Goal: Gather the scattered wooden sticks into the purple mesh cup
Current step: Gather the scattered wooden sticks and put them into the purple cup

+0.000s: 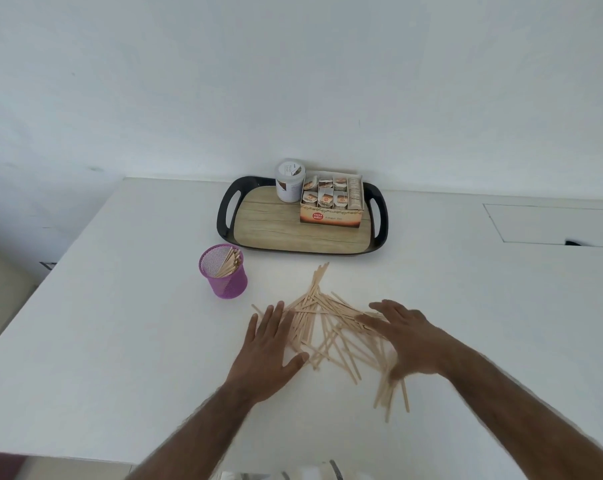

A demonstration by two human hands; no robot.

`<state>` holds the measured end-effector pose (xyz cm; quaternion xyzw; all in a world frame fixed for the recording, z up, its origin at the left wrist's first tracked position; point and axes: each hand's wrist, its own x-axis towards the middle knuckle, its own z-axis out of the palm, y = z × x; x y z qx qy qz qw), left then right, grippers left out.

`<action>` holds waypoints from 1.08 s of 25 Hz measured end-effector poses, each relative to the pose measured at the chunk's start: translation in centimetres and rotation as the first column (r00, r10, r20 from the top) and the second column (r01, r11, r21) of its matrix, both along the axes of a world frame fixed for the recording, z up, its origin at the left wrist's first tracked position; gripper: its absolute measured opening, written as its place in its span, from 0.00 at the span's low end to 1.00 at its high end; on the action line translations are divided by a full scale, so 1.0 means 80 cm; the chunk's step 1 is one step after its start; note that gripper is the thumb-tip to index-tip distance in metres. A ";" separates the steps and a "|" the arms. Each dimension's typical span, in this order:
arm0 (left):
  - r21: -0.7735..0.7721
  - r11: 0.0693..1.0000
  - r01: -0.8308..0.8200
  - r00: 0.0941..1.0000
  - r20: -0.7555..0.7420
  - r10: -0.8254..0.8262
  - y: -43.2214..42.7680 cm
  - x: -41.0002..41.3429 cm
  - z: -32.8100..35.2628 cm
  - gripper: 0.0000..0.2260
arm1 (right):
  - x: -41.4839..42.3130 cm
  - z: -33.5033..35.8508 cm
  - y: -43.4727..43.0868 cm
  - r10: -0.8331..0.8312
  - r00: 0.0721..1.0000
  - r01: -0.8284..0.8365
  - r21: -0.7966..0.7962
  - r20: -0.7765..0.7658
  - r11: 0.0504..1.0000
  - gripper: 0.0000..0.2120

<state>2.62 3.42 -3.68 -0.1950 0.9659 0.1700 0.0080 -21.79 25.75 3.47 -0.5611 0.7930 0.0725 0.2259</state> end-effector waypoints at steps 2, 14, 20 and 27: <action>-0.043 0.999 -0.030 0.999 0.036 0.032 0.000 0.007 -0.006 0.40 | 0.003 -0.013 0.022 0.050 0.996 -0.047 0.032 -0.075 0.998 0.65; -0.018 0.999 -0.038 0.997 0.064 0.039 0.039 -0.025 0.001 0.43 | 0.018 -0.038 -0.028 -0.138 0.987 0.117 -0.217 -0.084 0.969 0.44; 0.010 0.995 -0.098 0.990 0.099 0.097 0.062 -0.039 0.005 0.53 | 0.012 -0.029 -0.045 -0.222 0.975 0.216 -0.138 -0.027 0.967 0.40; 0.013 0.999 -0.047 0.995 0.088 0.046 0.066 -0.051 0.000 0.48 | 0.021 -0.025 -0.076 -0.329 0.941 0.313 -0.168 -0.077 0.935 0.34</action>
